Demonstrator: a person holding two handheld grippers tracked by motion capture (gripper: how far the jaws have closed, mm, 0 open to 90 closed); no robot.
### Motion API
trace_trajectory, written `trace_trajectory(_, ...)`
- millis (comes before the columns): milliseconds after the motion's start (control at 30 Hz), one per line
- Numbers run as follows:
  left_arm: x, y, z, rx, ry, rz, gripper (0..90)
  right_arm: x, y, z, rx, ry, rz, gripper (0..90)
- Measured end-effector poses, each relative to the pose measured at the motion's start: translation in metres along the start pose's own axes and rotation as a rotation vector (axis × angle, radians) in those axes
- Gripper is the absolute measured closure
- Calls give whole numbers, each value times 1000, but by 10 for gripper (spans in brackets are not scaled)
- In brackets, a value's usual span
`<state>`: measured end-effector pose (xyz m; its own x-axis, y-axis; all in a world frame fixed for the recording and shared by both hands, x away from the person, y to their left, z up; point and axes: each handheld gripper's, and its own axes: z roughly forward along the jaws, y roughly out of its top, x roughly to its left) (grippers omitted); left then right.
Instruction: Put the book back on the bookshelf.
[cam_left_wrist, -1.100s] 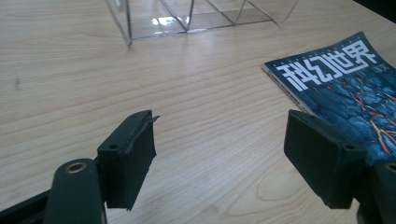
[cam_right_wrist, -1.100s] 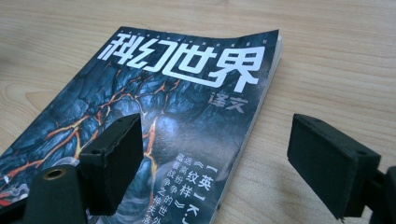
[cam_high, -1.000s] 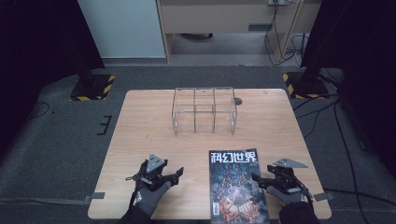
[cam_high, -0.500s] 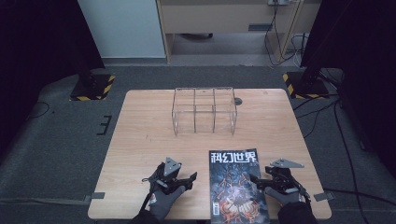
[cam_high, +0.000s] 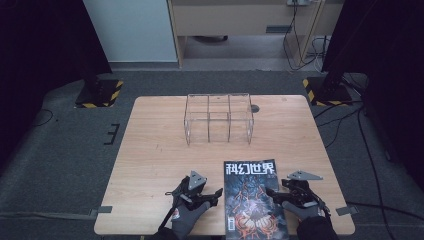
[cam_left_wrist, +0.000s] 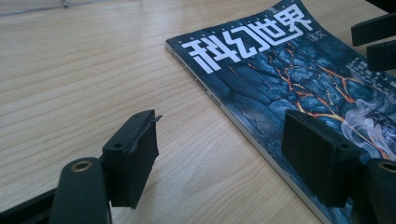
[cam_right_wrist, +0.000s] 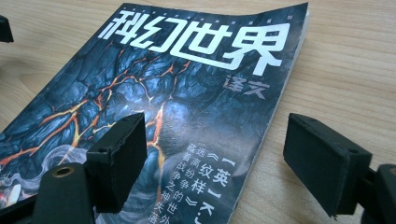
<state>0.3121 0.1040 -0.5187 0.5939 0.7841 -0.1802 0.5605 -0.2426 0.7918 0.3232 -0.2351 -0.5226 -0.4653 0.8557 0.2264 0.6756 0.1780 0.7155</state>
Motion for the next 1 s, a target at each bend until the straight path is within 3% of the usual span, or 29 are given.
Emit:
trace_trajectory(467, -17, -5, 17, 44, -50, 4, 321, 0, -1, 4, 19, 27, 17, 216)
trace_trajectory(1000, -28, -7, 25, 68, -60, 26, 351, 1, -1, 7, 34, 46, 25, 214)
